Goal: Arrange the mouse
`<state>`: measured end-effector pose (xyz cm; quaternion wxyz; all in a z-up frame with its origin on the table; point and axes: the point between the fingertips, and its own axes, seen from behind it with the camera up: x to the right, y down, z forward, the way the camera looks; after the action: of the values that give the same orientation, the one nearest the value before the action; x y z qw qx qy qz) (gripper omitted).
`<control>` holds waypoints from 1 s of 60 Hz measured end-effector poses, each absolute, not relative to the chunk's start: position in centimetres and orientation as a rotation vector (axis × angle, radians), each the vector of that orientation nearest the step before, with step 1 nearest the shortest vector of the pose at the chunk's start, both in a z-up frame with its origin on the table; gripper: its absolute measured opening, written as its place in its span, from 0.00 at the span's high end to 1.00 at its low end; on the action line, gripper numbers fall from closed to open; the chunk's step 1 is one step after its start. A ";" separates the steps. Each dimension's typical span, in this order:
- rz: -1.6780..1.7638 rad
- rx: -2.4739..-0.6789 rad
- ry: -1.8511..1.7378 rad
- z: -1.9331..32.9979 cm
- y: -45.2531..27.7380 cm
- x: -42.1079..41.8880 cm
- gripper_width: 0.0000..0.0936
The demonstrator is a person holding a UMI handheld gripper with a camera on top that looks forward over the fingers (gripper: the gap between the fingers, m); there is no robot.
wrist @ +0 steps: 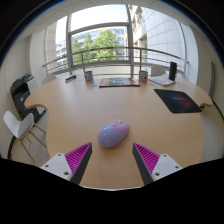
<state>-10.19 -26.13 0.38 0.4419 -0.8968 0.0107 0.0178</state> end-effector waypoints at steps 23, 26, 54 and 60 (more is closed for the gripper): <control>-0.036 -2.254 0.035 -1.8 -17.1 -12.1 0.20; -0.041 -2.254 0.026 -1.9 -16.6 -12.4 0.24; 0.070 -2.221 -0.132 2.8 -14.7 -13.4 0.51; 0.178 -2.070 -0.157 12.1 -11.9 -12.5 0.51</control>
<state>-12.46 -11.90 12.08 0.5047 -0.8577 -0.0652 0.0737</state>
